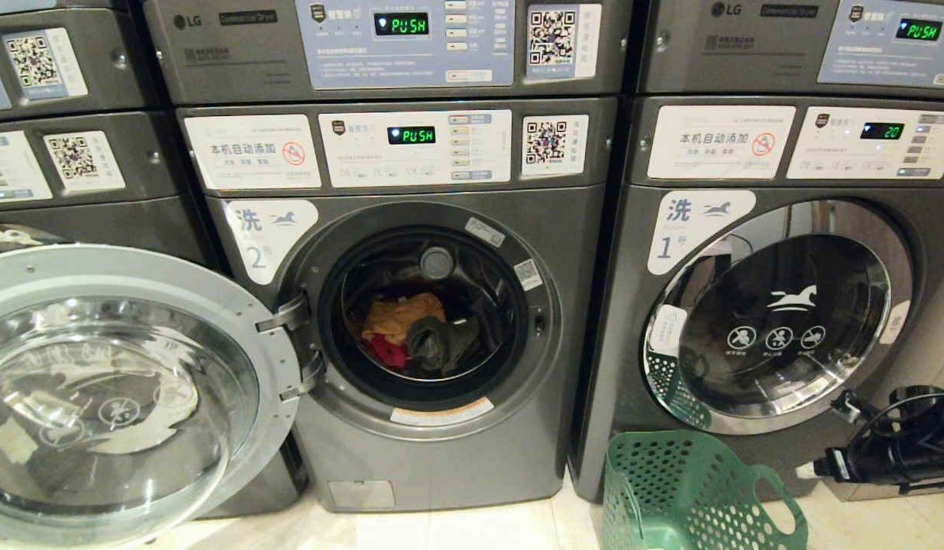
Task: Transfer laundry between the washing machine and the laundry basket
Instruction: Pick a cloth and place it into the basket
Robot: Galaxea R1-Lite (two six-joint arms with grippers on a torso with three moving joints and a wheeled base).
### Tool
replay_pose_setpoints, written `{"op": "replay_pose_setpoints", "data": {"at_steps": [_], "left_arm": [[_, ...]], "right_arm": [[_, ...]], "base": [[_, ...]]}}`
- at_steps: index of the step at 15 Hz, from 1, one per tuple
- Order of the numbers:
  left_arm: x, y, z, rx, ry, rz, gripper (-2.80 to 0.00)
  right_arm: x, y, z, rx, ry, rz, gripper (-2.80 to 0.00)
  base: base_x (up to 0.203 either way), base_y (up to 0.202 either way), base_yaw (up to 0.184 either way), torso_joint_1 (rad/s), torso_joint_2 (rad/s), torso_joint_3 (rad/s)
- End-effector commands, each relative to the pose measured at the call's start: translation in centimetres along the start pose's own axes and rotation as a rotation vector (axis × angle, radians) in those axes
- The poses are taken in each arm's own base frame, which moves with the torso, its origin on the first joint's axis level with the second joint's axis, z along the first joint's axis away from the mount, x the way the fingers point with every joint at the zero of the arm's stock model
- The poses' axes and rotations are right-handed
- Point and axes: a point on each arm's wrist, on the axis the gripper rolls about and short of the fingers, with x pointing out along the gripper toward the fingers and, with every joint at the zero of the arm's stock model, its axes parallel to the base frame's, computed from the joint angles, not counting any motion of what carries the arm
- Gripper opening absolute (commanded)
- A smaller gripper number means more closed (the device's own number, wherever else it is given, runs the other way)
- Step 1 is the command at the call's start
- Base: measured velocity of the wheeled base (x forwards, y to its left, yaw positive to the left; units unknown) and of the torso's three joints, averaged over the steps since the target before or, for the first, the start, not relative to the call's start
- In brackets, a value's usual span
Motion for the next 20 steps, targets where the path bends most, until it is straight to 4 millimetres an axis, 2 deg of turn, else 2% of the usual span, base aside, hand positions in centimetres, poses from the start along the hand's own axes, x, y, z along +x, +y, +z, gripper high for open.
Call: {"op": "replay_pose_setpoints", "data": {"at_steps": [1,7,11,12,20], "left_arm": [[0.0,0.0,0.0,0.000,0.002,0.000,-2.80],[0.0,0.0,0.0,0.000,0.002,0.000,-2.80],[0.0,0.0,0.0,0.000,0.002,0.000,-2.80],[0.0,0.0,0.0,0.000,0.002,0.000,-2.80],[0.0,0.0,0.0,0.000,0.002,0.000,-2.80]], "right_arm": [[3.5,-0.1,-2.0,0.005,0.061,0.040,0.00],[7.8,1.3,-3.5,-0.023,0.124,0.088,0.00],[11.1,1.8,-2.7,-0.069,0.114,0.081,0.00],[11.5,2.1,-2.7,-0.078,0.118,0.080,-2.80],[13.1,3.6,-3.6,-0.092,0.182,0.060,-2.80]], "base": [[0.000,0.000,0.000,0.000,0.00,0.000],[0.000,0.000,0.000,0.000,0.00,0.000],[0.000,0.000,0.000,0.000,0.00,0.000],[0.000,0.000,0.000,0.000,0.00,0.000],[0.000,0.000,0.000,0.000,0.00,0.000]]}}
